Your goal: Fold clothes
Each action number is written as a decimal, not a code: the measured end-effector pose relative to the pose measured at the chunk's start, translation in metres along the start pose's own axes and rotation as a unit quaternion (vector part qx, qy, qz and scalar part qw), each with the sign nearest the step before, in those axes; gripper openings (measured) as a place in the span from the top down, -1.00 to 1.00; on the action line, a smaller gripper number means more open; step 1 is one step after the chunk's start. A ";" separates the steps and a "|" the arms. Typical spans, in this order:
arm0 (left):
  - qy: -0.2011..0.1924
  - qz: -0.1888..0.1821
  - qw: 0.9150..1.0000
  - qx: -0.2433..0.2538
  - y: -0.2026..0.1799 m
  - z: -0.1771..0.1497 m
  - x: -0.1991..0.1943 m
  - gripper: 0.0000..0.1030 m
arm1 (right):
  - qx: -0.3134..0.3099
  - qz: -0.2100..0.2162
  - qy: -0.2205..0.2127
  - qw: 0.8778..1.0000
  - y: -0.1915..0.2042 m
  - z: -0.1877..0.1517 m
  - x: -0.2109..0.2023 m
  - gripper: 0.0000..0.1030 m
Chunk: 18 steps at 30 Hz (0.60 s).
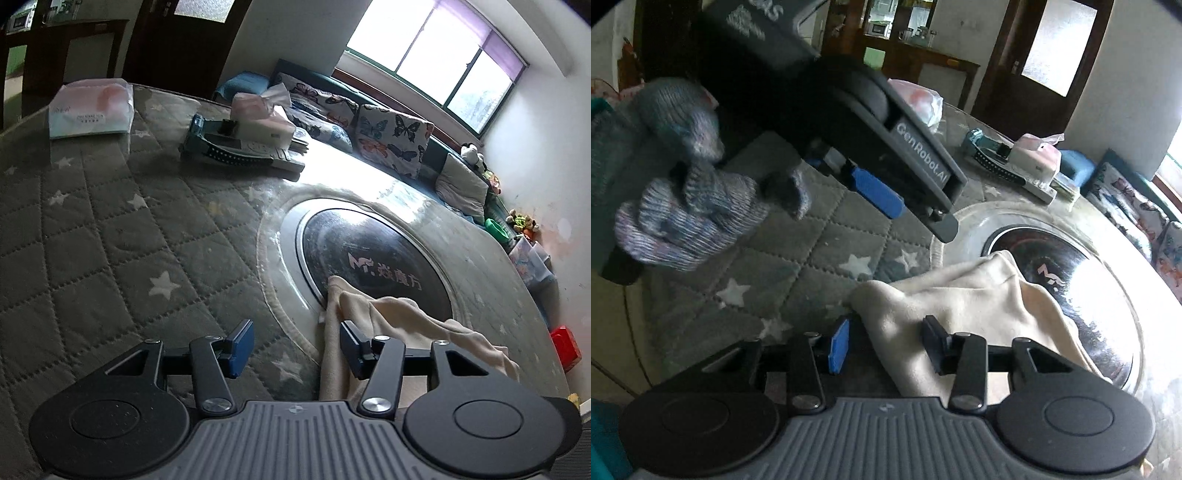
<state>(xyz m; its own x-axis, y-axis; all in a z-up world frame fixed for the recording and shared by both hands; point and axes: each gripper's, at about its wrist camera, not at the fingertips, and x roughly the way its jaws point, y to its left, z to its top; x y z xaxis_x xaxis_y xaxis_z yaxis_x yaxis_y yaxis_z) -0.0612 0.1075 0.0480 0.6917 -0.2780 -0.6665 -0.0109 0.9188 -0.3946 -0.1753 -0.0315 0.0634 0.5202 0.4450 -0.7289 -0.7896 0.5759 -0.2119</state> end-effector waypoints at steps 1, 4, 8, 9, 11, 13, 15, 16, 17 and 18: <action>0.003 0.000 1.000 -0.002 0.000 -0.001 0.001 -0.10 | 0.003 -0.003 0.000 1.000 -0.001 0.000 0.000 0.33; 0.011 -0.011 1.000 -0.018 0.000 -0.001 0.003 -0.10 | 0.018 -0.008 -0.003 1.000 -0.007 0.001 -0.002 0.65; 0.023 -0.032 0.998 -0.051 0.000 -0.002 0.006 -0.17 | 0.067 0.009 -0.020 0.998 -0.026 0.000 -0.014 0.82; 0.026 -0.037 0.997 -0.060 0.000 -0.002 0.006 -0.22 | 0.079 0.013 -0.026 0.996 -0.031 0.000 -0.018 0.82; 0.032 -0.048 0.995 -0.078 0.000 -0.002 0.008 -0.28 | 0.102 0.021 -0.038 0.994 -0.040 -0.001 -0.025 0.84; 0.040 -0.058 0.993 -0.094 -0.002 -0.004 0.011 -0.30 | 0.119 0.027 -0.051 0.991 -0.046 -0.001 -0.033 0.85; 0.048 -0.067 0.990 -0.110 -0.004 -0.005 0.015 -0.30 | 0.130 0.030 -0.063 0.989 -0.050 -0.004 -0.042 0.86; 0.052 -0.072 0.989 -0.118 -0.005 -0.005 0.017 -0.30 | 0.134 0.033 -0.066 0.988 -0.051 -0.005 -0.046 0.86; 0.054 -0.074 0.988 -0.122 -0.007 -0.006 0.018 -0.29 | 0.138 0.036 -0.069 0.987 -0.052 -0.007 -0.050 0.86; 0.055 -0.076 0.988 -0.124 -0.008 -0.008 0.019 -0.26 | 0.138 0.039 -0.071 0.987 -0.051 -0.007 -0.053 0.87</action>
<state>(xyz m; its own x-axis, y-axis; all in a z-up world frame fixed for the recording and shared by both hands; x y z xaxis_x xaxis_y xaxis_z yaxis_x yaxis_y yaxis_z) -0.0531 0.0928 0.0334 0.6158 -0.4494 -0.6472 -0.0983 0.7712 -0.6290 -0.1651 -0.0896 0.1081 0.5164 0.5758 -0.6338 -0.7204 0.6923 0.0419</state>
